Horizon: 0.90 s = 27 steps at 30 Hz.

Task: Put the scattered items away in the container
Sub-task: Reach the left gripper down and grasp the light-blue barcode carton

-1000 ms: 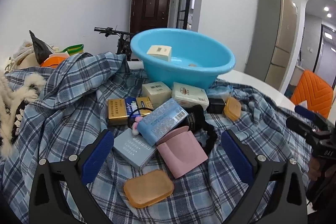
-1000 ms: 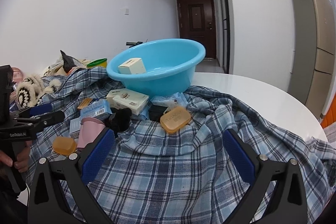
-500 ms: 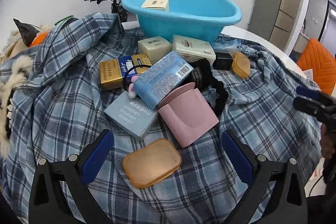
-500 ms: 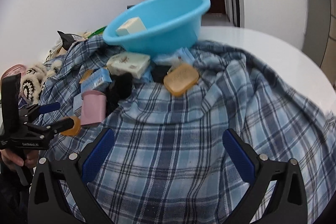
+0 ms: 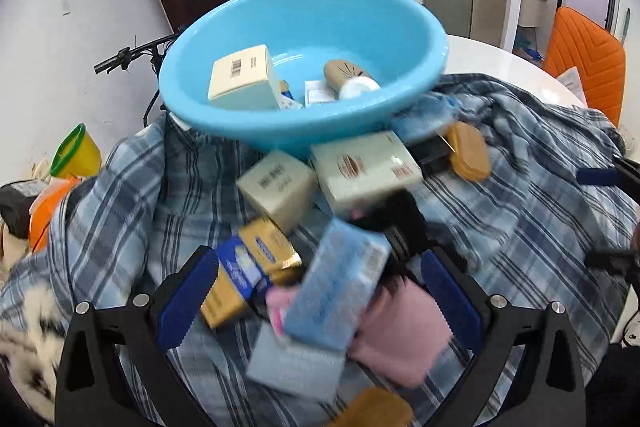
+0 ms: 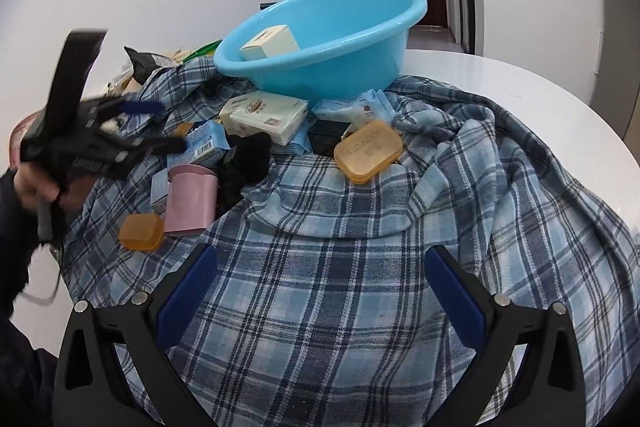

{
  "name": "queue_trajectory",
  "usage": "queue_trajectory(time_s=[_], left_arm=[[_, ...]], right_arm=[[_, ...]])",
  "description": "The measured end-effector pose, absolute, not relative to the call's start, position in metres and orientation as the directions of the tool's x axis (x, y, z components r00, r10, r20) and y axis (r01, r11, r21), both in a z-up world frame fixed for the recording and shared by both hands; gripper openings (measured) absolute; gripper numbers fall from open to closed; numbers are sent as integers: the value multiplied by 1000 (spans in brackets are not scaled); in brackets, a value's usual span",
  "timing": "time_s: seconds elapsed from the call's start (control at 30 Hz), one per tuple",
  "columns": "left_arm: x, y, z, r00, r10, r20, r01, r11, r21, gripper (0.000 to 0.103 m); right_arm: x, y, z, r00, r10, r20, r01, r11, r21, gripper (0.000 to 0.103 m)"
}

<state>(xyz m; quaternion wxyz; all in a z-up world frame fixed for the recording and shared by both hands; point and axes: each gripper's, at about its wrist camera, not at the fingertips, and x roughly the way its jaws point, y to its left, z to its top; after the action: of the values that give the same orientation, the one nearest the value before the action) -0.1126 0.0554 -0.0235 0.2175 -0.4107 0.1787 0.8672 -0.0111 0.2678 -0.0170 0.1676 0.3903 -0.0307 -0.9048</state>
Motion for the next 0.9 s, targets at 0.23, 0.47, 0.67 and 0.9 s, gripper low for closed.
queue_trajectory(time_s=[0.23, 0.47, 0.67, 0.9], left_arm=[[-121, 64, -40, -497, 209, -842, -573, -808, 137, 103], [-134, 67, -52, -406, 194, -893, -576, -813, 86, 76], [-128, 80, -53, -435, 165, -885, -619, -769, 160, 76], [-129, 82, -52, -428, 134, -893, -558, -817, 144, 47]], right_arm=[[-18, 271, -17, -643, -342, -685, 277, -938, 209, 103], [-15, 270, -22, -642, -349, -683, 278, -936, 217, 103], [-13, 277, -24, -646, -334, -686, 262, -942, 212, 103], [-12, 285, -24, -654, -330, -681, 246, -944, 221, 103]])
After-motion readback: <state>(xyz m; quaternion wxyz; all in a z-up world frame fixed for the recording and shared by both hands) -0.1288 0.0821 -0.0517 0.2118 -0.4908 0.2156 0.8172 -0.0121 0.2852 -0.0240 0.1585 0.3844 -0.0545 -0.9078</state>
